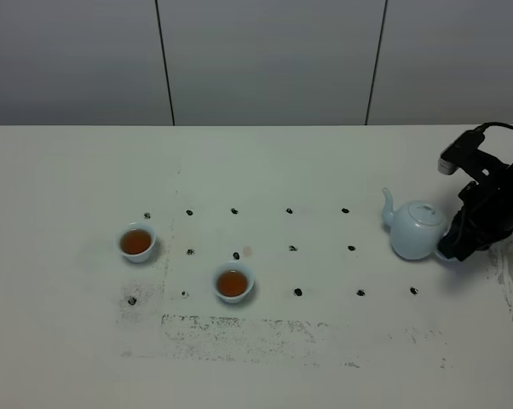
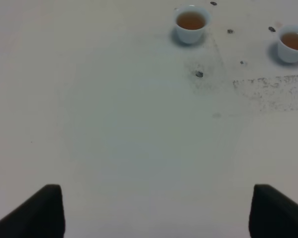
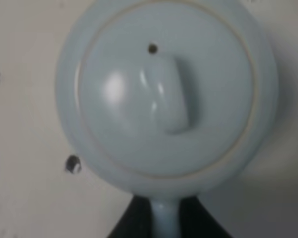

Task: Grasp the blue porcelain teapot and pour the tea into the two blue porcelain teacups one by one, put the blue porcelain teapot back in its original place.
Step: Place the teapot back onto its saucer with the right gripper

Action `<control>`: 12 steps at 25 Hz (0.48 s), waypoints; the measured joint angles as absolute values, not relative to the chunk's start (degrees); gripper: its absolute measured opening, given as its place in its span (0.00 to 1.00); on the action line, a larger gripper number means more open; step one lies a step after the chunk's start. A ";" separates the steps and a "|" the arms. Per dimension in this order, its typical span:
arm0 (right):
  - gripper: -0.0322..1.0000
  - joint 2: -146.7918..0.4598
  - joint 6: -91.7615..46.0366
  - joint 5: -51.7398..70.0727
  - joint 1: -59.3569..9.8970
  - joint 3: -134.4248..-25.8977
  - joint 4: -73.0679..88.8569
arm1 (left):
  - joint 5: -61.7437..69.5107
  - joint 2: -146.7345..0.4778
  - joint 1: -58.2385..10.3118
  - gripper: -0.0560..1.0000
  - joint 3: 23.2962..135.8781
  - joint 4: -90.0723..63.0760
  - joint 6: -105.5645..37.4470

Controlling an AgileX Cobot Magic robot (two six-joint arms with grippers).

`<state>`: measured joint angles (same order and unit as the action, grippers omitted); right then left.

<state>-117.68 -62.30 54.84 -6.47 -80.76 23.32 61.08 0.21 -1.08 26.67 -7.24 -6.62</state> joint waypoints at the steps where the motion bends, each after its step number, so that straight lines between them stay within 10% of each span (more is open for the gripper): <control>1: 0.07 -117.02 -61.77 54.58 -7.00 -80.76 21.54 | 61.08 0.21 -1.08 0.77 26.67 -7.24 -6.62; 12: 0.07 -116.23 -58.91 52.90 -9.97 -80.76 16.99 | 61.08 0.21 -1.08 0.77 26.67 -7.24 -6.62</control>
<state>-116.23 -58.91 52.90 -9.97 -80.76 16.99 61.08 0.21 -1.08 26.67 -7.24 -6.62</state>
